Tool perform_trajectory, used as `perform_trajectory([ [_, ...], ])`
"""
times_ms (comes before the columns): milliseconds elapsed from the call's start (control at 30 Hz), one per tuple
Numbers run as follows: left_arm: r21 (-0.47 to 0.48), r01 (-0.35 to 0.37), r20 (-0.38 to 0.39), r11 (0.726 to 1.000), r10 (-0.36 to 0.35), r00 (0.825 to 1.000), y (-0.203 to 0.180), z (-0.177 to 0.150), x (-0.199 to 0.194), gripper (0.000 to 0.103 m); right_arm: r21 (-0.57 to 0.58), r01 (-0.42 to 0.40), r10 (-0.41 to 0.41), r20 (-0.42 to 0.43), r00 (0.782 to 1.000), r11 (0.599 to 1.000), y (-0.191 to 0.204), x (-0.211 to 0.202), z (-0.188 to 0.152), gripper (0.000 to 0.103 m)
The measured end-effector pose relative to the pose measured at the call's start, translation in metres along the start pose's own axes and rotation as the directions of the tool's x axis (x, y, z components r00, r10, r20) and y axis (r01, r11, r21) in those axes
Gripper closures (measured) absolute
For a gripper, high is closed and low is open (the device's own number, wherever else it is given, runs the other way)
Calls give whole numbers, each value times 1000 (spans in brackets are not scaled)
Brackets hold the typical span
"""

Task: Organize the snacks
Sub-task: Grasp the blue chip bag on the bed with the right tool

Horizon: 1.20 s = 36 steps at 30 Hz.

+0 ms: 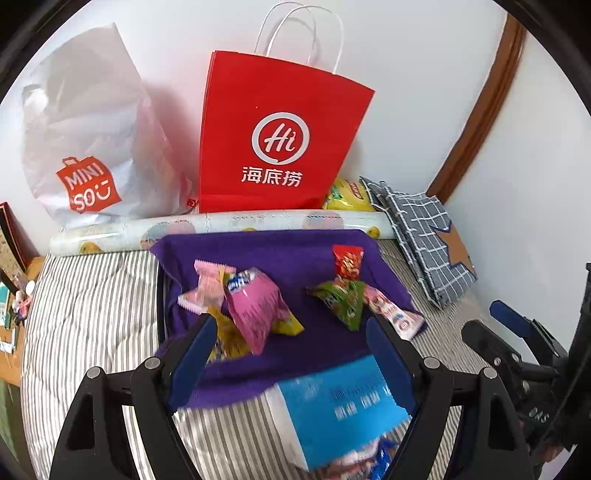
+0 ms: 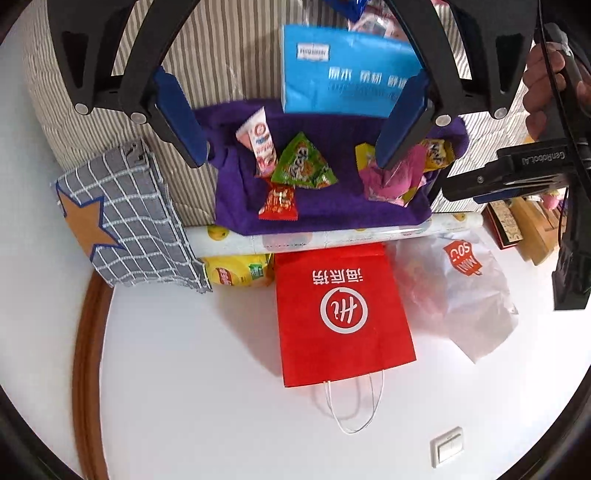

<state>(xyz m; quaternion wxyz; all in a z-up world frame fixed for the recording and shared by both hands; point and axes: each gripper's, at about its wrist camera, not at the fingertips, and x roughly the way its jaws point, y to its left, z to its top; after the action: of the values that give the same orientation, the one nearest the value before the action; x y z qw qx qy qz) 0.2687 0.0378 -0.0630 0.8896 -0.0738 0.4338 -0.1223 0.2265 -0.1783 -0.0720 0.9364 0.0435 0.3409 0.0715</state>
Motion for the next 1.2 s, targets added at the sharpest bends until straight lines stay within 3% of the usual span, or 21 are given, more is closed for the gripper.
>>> perform_trajectory([
  [300, 24, -13, 43, 1000, 12, 999, -11, -31, -34, 21, 28, 11, -12, 13, 1000, 1000, -10, -35, -28, 11],
  [600, -4, -21, 60, 1000, 22, 998, -7, -60, -57, 21, 48, -46, 45, 13, 999, 998, -10, -56, -58, 13],
  [867, -76, -38, 71, 996, 43, 997, 24, -91, -71, 21, 1, -72, 71, -74, 995, 997, 11, -49, -91, 14],
  [967, -103, -29, 63, 994, 35, 997, 35, -102, -75, 21, -23, -69, 66, -122, 990, 997, 23, -37, -106, 25],
  [1033, -115, -38, 63, 993, 45, 997, 42, -108, -78, 21, -7, -101, 98, -177, 979, 995, 26, -25, -115, 38],
  [1100, -115, -49, 62, 992, 56, 997, 47, -113, -78, 21, 14, -123, 123, -228, 966, 992, 29, -11, -126, 45],
  [1200, -122, -47, 49, 991, 54, 997, 53, -120, -75, 21, 29, -130, 133, -259, 957, 991, 32, 1, -135, 45],
])
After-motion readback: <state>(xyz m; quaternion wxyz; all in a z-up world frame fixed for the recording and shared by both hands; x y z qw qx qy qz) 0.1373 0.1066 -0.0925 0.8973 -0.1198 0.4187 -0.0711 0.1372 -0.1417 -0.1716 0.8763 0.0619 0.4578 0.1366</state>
